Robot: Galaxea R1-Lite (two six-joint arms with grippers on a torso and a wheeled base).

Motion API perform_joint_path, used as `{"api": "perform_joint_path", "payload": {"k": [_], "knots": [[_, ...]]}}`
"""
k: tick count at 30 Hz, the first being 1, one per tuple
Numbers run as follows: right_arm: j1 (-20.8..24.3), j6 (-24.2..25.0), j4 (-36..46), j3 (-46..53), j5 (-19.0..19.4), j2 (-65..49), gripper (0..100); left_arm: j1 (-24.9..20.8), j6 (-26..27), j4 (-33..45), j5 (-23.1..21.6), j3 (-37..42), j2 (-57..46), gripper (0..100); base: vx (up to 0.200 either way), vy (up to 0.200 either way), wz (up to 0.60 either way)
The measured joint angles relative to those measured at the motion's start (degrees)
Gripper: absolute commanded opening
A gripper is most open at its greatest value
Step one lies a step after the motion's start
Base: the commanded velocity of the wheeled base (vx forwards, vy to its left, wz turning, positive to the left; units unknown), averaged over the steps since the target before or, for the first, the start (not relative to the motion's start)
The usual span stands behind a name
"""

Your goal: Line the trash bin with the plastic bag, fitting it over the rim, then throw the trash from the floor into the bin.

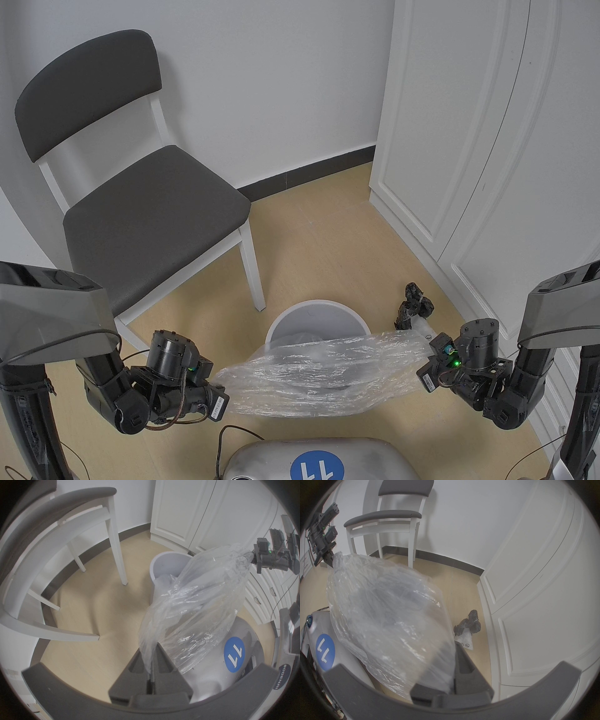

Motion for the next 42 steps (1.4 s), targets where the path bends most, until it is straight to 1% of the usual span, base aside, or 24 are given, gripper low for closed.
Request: {"api": "perform_joint_path", "payload": {"k": [5,8,10,14,18,21,25,28,31,36,42], "knots": [[0.5,0.0,-0.7,-1.3,-0.1,3.4,0,-1.0,-0.3,-0.7,-0.6,-1.3,3.4,0,0.0,0.0,0.0],[0.8,0.3,-1.7,-3.2,-0.4,6.3,0,-1.5,-0.5,-2.8,-0.5,-2.1,5.6,0,0.0,0.0,0.0],[0.8,0.4,-3.1,-4.8,-0.7,8.4,0,-1.7,-0.4,-5.5,-0.5,-2.5,7.2,0,0.0,0.0,0.0],[0.7,1.0,-6.0,-8.0,-0.9,12.4,0,-1.9,-0.3,-13.5,0.2,-2.8,10.4,0,0.0,0.0,0.0],[0.6,2.4,-7.3,-11.4,-1.1,15.7,0,-2.1,-0.2,-23.1,2.3,-3.1,13.9,0,0.0,0.0,0.0],[0.5,3.4,-7.8,-13.5,-1.2,17.5,0,-2.1,0.0,-28.0,3.6,-3.1,16.3,0,0.0,0.0,0.0],[-0.3,3.1,-8.1,-13.9,-1.2,18.8,0,-1.7,1.9,-29.2,4.2,-2.4,18.3,0,0.0,0.0,0.0],[-1.4,0.8,-8.2,-12.7,-1.2,19.1,0,-0.1,5.4,-29.6,3.8,-1.2,19.1,0,0.0,0.0,0.0],[-2.3,-1.3,-8.3,-11.2,-1.1,19.2,0,1.2,7.8,-29.7,2.0,0.4,19.6,0,0.0,0.0,0.0],[-2.8,-1.9,-8.3,-10.2,-1.1,20.5,0,2.1,8.4,-29.9,1.0,2.0,20.4,0,0.0,0.0,0.0],[-2.7,-1.8,-8.4,-10.4,-1.1,21.3,0,2.5,8.0,-30.4,0.8,1.8,21.1,0,0.0,0.0,0.0]]}}
